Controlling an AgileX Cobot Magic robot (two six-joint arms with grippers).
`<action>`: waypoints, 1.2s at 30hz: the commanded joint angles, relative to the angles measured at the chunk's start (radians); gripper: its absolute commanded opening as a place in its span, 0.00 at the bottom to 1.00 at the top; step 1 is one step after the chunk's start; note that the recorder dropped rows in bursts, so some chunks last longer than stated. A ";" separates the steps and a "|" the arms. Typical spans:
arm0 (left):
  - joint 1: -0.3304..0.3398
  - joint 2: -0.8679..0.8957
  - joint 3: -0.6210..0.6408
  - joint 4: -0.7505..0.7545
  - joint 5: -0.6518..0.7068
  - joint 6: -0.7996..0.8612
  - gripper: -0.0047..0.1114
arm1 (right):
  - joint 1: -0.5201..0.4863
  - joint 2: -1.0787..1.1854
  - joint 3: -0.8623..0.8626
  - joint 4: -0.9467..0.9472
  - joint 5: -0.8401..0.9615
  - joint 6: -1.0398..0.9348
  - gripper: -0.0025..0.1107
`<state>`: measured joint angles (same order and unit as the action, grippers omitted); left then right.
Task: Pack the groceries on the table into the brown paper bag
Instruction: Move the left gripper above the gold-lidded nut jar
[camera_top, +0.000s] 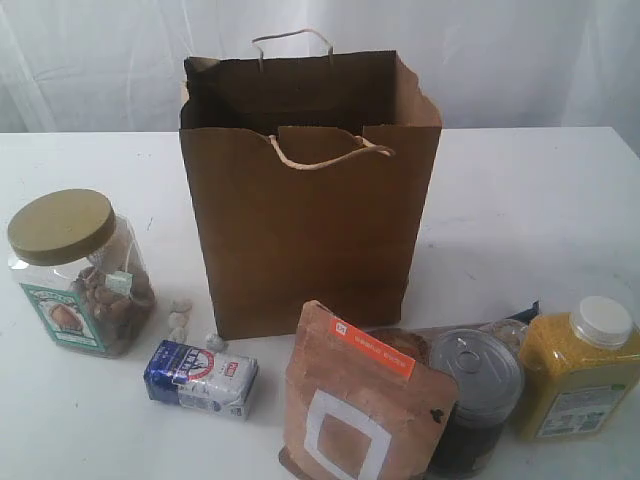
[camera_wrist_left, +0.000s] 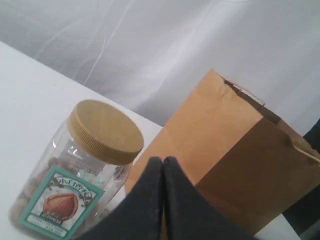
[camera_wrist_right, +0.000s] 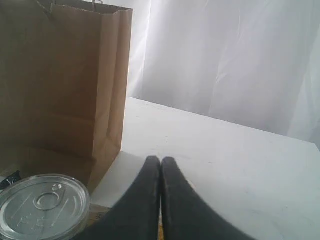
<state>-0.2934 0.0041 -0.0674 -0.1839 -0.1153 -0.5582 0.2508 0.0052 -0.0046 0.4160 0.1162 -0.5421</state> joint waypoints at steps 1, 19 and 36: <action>0.003 -0.004 -0.156 0.096 0.216 0.008 0.24 | -0.003 -0.005 0.005 -0.002 -0.006 -0.003 0.02; 0.003 0.535 -0.933 0.052 1.200 0.351 0.65 | -0.003 -0.005 0.005 -0.002 -0.006 -0.003 0.02; 0.003 1.069 -1.053 0.037 1.085 0.558 0.87 | -0.003 -0.005 0.005 -0.002 -0.006 -0.003 0.02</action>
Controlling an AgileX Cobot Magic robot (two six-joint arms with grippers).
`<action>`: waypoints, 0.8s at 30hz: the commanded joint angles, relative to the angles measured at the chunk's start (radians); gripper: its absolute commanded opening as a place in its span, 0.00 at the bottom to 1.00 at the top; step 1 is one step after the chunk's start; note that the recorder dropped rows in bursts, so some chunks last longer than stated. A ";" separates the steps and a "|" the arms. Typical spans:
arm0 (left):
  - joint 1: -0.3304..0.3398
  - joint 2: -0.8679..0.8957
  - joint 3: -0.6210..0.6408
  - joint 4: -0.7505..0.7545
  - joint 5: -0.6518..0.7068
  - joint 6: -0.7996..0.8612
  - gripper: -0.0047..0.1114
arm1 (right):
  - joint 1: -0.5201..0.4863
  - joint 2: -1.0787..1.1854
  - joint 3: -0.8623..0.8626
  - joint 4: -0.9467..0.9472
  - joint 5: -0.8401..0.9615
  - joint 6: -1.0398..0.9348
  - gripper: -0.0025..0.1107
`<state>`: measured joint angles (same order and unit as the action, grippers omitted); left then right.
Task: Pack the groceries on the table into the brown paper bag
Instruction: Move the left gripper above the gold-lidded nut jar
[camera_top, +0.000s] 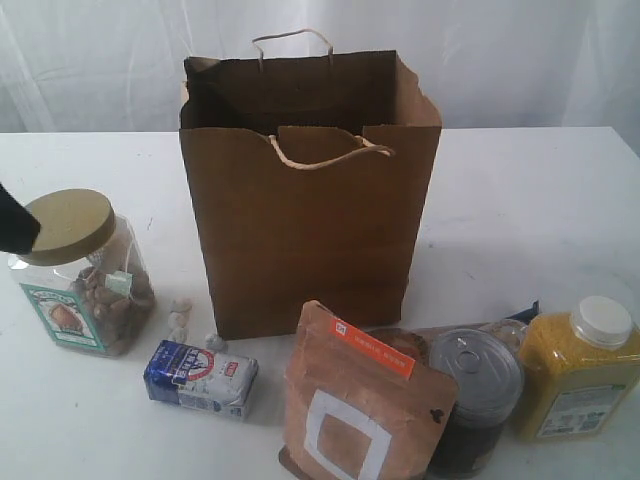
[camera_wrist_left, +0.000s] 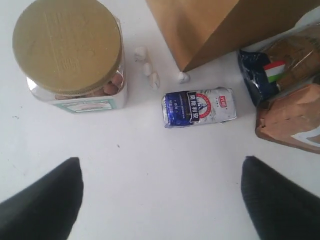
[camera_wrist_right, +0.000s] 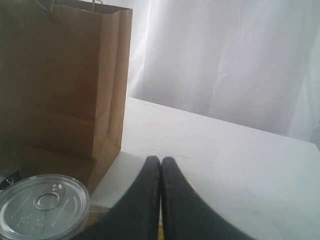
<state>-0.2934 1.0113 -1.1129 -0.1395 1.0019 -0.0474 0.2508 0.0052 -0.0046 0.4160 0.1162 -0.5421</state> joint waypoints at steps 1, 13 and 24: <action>0.003 0.074 -0.008 -0.007 -0.049 0.053 0.90 | -0.003 -0.005 0.005 -0.002 -0.006 -0.003 0.02; 0.003 0.142 -0.012 0.066 -0.165 0.074 0.95 | -0.003 -0.005 0.005 -0.002 -0.006 -0.003 0.02; 0.003 0.209 -0.025 0.131 -0.199 0.074 0.95 | -0.003 -0.005 0.005 -0.002 -0.006 -0.003 0.02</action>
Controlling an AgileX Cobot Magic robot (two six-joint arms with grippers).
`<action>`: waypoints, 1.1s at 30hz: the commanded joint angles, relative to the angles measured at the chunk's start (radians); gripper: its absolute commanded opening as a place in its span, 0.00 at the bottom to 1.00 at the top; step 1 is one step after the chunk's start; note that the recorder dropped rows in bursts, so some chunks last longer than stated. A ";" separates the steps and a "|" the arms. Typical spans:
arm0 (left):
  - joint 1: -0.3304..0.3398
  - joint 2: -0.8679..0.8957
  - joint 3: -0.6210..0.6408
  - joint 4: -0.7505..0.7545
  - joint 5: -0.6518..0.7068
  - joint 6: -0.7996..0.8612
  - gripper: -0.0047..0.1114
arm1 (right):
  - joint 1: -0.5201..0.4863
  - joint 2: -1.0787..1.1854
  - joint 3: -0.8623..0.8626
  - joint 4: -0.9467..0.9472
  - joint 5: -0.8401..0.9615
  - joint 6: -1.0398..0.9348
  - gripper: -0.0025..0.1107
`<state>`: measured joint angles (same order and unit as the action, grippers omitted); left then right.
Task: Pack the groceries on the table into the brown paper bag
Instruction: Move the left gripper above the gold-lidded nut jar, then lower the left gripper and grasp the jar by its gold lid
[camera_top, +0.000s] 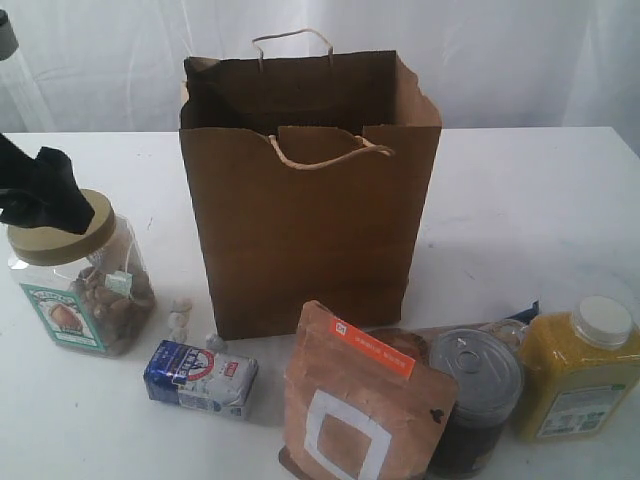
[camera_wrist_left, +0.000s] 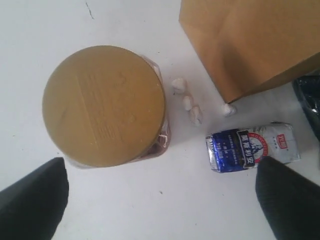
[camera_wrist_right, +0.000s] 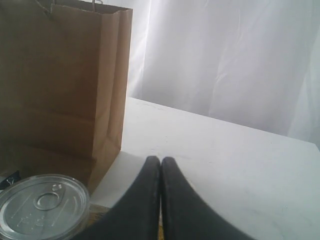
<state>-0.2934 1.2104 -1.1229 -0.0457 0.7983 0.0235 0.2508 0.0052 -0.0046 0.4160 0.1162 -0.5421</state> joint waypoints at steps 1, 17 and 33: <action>0.003 0.014 -0.023 0.046 0.005 0.004 0.95 | -0.003 -0.005 0.005 -0.002 -0.006 -0.003 0.02; 0.003 0.136 -0.107 0.105 -0.015 0.040 0.95 | -0.003 -0.005 0.005 -0.002 -0.006 -0.003 0.02; 0.003 0.218 -0.111 0.143 -0.057 -0.024 0.95 | -0.003 -0.005 0.005 -0.002 -0.006 -0.003 0.02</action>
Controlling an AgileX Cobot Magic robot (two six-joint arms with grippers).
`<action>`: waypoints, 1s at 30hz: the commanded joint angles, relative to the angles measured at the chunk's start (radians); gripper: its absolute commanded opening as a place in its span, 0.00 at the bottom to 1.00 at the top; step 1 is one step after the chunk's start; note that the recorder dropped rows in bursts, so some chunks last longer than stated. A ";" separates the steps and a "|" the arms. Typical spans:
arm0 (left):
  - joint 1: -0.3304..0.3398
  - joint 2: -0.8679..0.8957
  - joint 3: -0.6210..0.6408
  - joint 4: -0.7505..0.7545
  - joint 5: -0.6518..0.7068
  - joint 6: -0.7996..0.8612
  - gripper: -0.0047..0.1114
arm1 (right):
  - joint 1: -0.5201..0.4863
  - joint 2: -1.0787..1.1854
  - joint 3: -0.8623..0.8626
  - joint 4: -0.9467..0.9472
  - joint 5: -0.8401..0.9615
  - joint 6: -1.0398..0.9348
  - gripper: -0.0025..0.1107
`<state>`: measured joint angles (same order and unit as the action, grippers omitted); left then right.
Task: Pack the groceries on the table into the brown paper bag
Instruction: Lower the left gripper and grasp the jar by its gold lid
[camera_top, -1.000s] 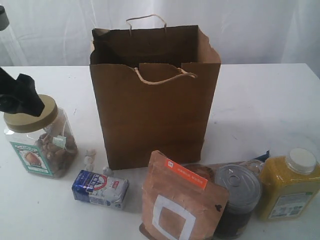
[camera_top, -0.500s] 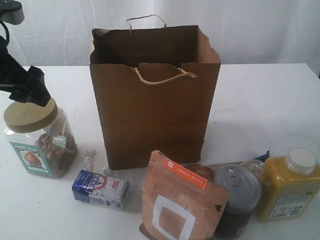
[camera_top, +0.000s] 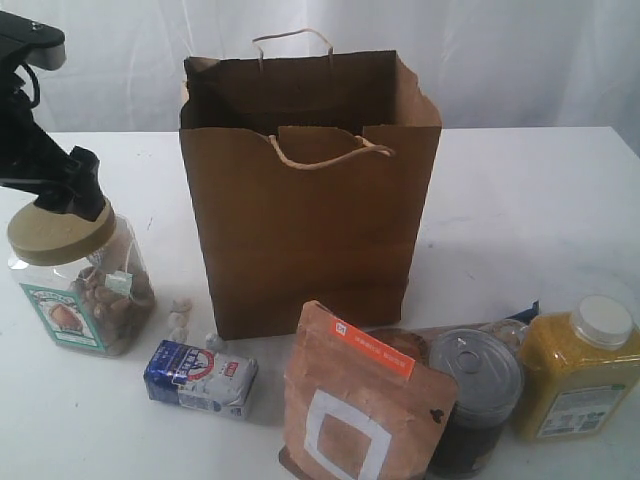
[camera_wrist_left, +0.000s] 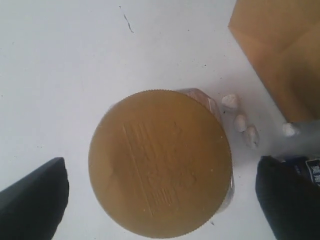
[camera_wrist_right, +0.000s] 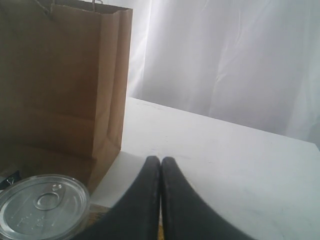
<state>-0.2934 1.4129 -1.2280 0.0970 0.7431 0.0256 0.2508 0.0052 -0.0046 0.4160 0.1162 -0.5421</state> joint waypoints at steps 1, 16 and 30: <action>0.003 0.020 -0.006 0.001 -0.001 -0.032 0.95 | -0.003 -0.005 0.005 -0.002 -0.006 -0.003 0.02; 0.003 0.043 -0.006 0.043 -0.017 -0.104 0.95 | -0.003 -0.005 0.005 -0.002 -0.006 -0.003 0.02; 0.003 0.092 -0.006 0.010 0.009 -0.112 0.95 | -0.003 -0.005 0.005 -0.002 -0.006 -0.003 0.02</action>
<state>-0.2934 1.4930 -1.2302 0.1172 0.7289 -0.0733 0.2508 0.0052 -0.0046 0.4160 0.1162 -0.5421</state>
